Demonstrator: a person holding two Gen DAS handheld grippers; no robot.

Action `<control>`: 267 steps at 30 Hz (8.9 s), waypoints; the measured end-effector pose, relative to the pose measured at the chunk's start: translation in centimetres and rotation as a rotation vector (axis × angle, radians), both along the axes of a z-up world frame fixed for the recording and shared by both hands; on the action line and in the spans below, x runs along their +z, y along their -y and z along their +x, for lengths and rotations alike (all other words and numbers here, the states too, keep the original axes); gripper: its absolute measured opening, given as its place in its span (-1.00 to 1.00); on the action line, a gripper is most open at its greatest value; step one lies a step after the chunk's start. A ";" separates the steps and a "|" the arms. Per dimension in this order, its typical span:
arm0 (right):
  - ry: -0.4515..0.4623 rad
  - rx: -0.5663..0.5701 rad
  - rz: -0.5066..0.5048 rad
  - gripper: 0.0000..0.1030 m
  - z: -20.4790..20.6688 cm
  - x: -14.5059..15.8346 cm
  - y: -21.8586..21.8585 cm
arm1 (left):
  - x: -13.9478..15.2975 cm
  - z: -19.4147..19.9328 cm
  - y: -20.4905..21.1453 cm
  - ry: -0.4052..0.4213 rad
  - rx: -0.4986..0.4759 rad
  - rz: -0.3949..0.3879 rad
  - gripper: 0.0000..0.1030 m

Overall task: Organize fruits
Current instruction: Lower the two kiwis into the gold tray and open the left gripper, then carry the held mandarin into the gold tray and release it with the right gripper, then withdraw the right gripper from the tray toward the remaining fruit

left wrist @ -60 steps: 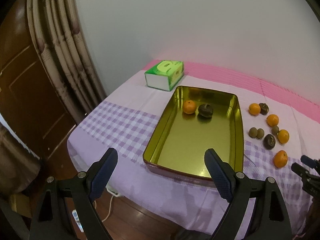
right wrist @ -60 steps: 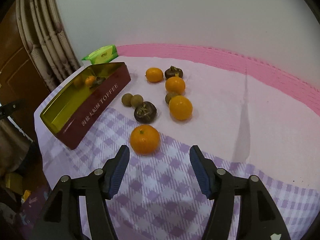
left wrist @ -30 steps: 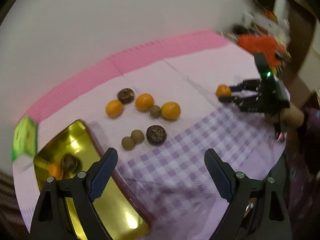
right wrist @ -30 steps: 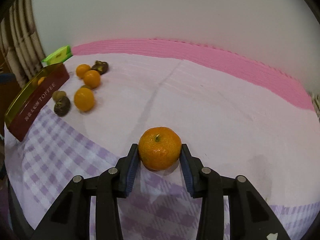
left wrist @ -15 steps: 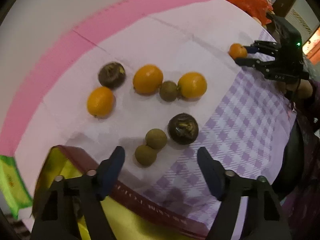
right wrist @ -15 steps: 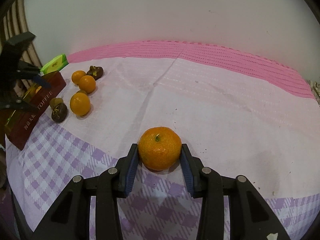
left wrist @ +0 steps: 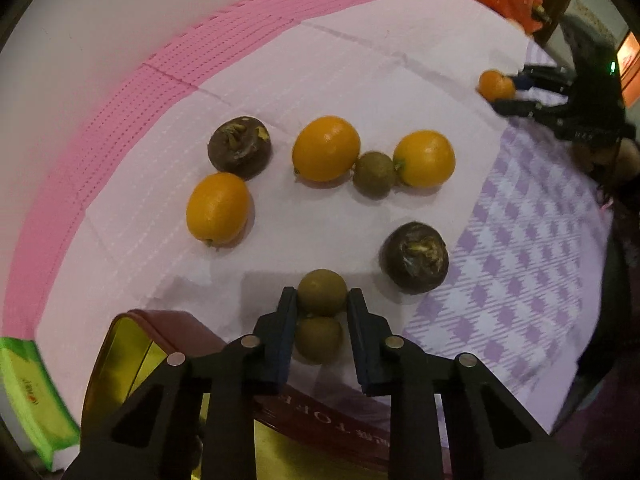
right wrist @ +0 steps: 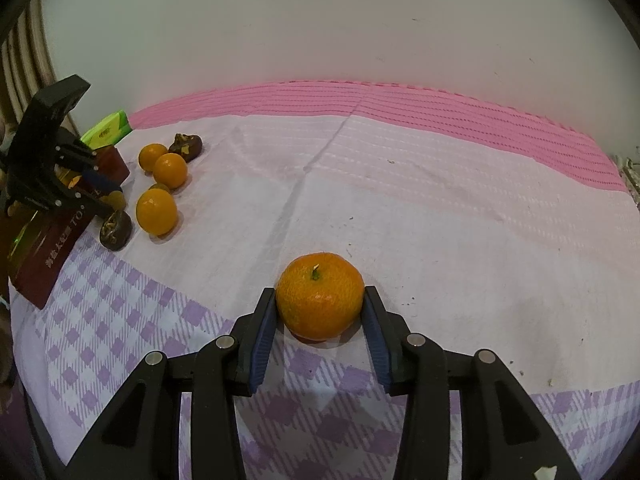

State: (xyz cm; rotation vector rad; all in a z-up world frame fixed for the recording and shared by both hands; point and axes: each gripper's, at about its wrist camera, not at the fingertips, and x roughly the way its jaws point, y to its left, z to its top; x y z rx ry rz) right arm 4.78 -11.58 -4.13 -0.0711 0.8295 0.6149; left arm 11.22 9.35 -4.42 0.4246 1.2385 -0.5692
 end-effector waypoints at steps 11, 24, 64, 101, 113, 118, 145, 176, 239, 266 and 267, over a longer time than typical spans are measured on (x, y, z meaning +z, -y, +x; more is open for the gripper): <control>-0.002 -0.005 0.003 -0.22 0.2 -0.1 0.0 | 5.6 -3.8 0.7 0.166 0.200 0.024 -0.50; -0.003 -0.007 0.005 -0.22 0.2 -0.1 0.0 | 10.3 -14.2 1.9 0.264 0.639 -0.228 -0.50; 0.007 -0.013 -0.024 -0.21 0.1 -0.2 -0.3 | 4.1 -13.2 -11.4 0.322 1.072 0.076 -0.50; 0.007 -0.014 -0.028 -0.20 0.1 -0.1 -0.2 | 1.9 -10.9 -12.5 0.289 1.091 0.153 -0.48; 0.006 -0.014 -0.028 -0.20 0.2 -0.1 -0.2 | 3.4 -11.5 -12.0 0.345 1.100 0.220 0.04; 0.007 -0.014 -0.030 -0.20 0.1 -0.1 -0.4 | 5.1 -12.3 -11.2 0.372 1.097 0.198 0.07; 0.025 -0.017 -0.077 -0.19 -0.2 0.0 -0.8 | 9.9 -26.6 -3.9 0.450 1.302 0.042 0.42; 0.094 0.350 0.066 -0.27 -10.9 12.4 -15.4 | 10.1 -27.9 -7.6 0.449 1.447 0.059 0.57; -0.019 0.488 0.064 -0.19 -9.2 11.5 -32.9 | 7.8 -27.7 -10.7 0.307 1.527 0.084 0.61; -0.010 0.002 0.036 0.07 -4.3 4.9 -8.4 | 8.4 -27.1 -8.9 0.341 1.485 0.171 0.62; -0.013 -0.030 0.026 0.07 -3.9 4.4 -7.1 | 8.5 -27.0 -8.8 0.345 1.481 0.179 0.62</control>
